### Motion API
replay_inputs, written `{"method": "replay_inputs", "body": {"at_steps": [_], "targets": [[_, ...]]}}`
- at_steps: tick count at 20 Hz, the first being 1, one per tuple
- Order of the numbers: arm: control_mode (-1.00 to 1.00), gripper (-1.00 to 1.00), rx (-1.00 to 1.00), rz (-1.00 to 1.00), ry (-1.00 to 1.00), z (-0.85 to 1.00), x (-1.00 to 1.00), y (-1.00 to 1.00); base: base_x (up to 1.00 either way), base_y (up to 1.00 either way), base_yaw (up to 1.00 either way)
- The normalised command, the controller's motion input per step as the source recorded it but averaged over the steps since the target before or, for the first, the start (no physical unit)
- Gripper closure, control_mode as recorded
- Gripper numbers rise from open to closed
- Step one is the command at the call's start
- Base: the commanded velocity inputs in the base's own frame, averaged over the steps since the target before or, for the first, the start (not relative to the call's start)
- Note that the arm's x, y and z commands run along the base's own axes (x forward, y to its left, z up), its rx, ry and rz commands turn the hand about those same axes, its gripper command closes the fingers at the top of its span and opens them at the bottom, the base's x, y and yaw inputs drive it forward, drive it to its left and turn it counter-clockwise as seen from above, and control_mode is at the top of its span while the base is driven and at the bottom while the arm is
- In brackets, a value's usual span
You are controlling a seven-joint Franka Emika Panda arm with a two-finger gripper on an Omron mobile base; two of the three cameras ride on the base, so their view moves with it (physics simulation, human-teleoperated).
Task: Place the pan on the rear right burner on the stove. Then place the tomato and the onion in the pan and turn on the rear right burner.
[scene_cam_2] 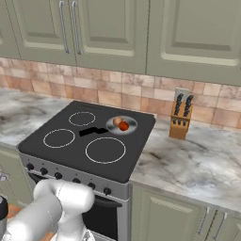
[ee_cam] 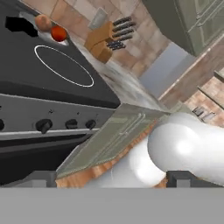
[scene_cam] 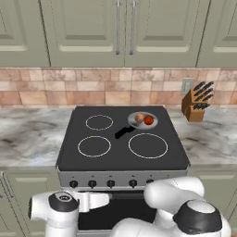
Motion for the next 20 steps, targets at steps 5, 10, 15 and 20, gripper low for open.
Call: {"method": "replay_inputs", "body": {"at_steps": [5, 10, 15, 20], "targets": [[-1.00, -1.00, 0.00, 0.13, -0.50, -0.02, -0.44, 0.00, 0.00, 0.00, 0.00], [-1.00, -1.00, 0.00, 0.11, -0.33, 0.00, -0.03, -0.12, 0.00, 0.00, 0.00], [-1.00, -1.00, 0.00, 0.03, -0.02, -0.02, 0.19, -0.04, 0.00, 0.00, 0.00], [-1.00, -1.00, 0.00, 0.00, 0.06, -0.23, 0.49, 0.02, 0.00, 0.00, 0.00]]}}
